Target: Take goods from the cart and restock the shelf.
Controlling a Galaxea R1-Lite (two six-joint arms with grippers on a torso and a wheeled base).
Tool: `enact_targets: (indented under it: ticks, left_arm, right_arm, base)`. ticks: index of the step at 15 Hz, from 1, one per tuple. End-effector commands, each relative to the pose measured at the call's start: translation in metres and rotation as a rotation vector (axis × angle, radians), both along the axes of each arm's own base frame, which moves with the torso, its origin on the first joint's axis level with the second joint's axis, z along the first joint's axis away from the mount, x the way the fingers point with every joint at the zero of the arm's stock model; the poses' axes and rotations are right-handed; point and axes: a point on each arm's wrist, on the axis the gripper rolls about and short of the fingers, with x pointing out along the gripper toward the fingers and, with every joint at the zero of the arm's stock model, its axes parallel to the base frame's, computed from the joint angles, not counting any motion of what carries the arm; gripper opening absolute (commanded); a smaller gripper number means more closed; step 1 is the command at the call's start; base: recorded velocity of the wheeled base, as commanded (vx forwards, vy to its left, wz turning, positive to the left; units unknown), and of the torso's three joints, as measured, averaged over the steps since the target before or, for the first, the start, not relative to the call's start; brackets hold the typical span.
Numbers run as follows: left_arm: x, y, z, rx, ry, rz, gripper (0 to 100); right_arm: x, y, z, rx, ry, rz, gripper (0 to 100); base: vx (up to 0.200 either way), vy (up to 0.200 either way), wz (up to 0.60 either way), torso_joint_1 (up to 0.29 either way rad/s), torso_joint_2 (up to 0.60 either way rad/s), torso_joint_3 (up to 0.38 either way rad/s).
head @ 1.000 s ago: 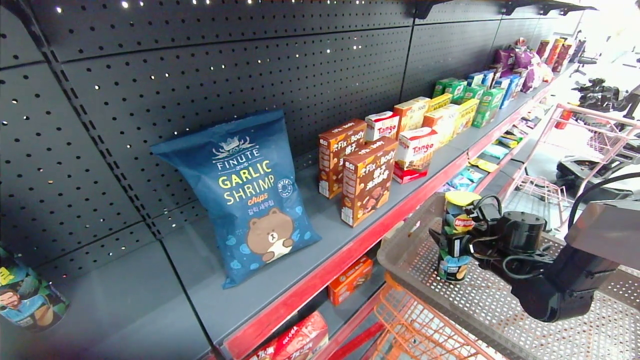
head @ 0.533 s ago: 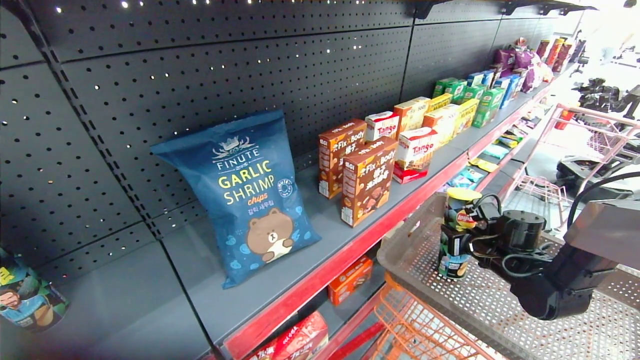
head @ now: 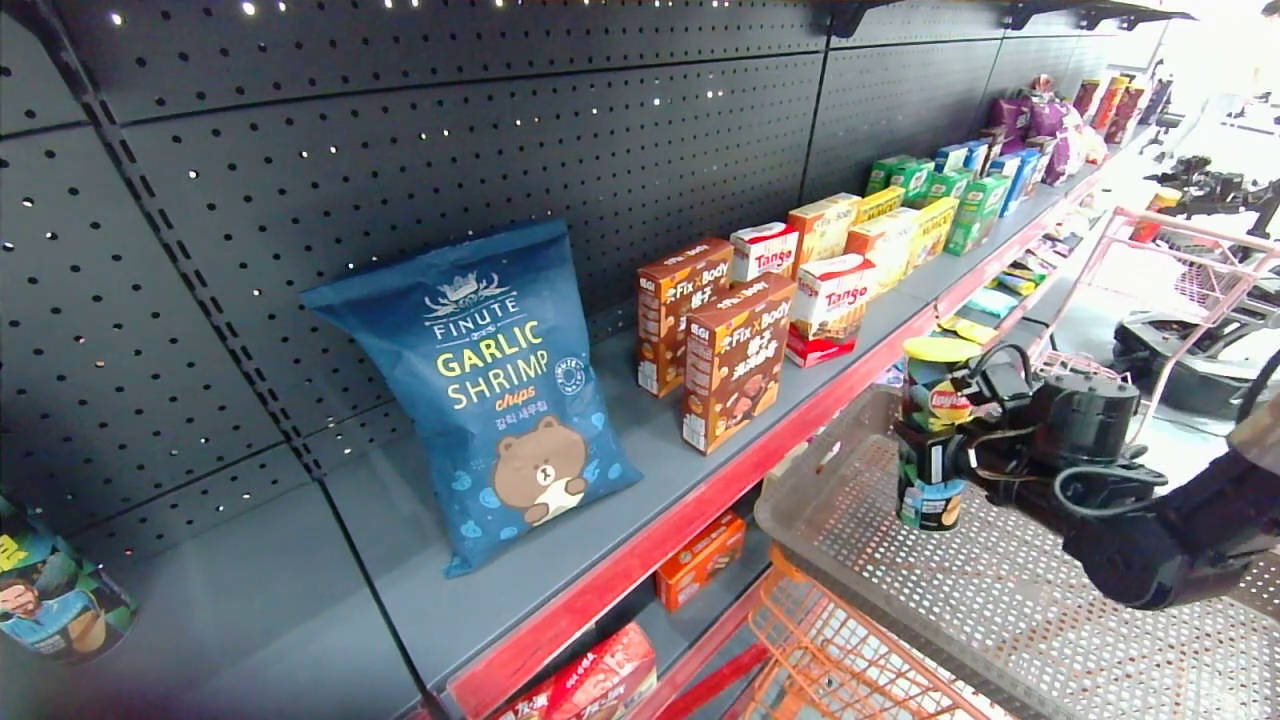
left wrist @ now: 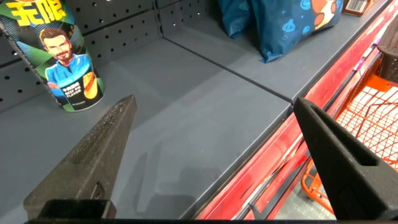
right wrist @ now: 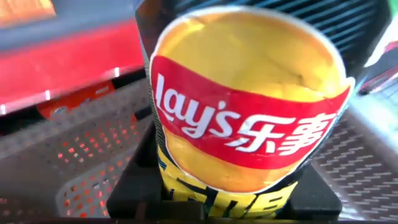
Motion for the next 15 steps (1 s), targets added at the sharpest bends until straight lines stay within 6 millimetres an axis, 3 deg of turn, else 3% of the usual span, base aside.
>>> enact_targets:
  ticks: [1,5,6,7,13,15]
  left_arm:
    - [0.0,0.0,0.0,0.0,-0.001,0.0,100]
    - [0.0,0.0,0.0,0.0,-0.001,0.0,100]
    - [0.0,0.0,0.0,0.0,-0.001,0.0,100]
    - [0.0,0.0,0.0,0.0,-0.001,0.0,100]
    - [0.0,0.0,0.0,0.0,-0.001,0.001,100]
    - [0.0,0.0,0.0,0.0,-0.001,0.0,100]
  right_arm:
    - [-0.042,-0.003,0.064,0.012,-0.116,0.004,0]
    - [-0.115,-0.015,0.101,0.021,-0.173,-0.001,0]
    - [-0.15,-0.023,0.107,0.021,-0.183,-0.018,0]
    - [-0.169,-0.03,0.106,0.017,-0.18,-0.038,0]
    - [-0.234,-0.052,0.1,-0.001,-0.265,-0.166,0]
    - [-0.258,-0.056,0.096,-0.033,-0.207,-0.32,0]
  base:
    - [0.0,0.0,0.0,0.0,0.0,0.0]
    - [0.0,0.0,0.0,0.0,0.0,0.0]
    - [0.0,0.0,0.0,0.0,0.0,0.0]
    - [0.0,0.0,0.0,0.0,0.0,0.0]
    - [0.0,0.0,0.0,0.0,0.0,0.0]
    - [0.0,0.0,0.0,0.0,0.0,0.0]
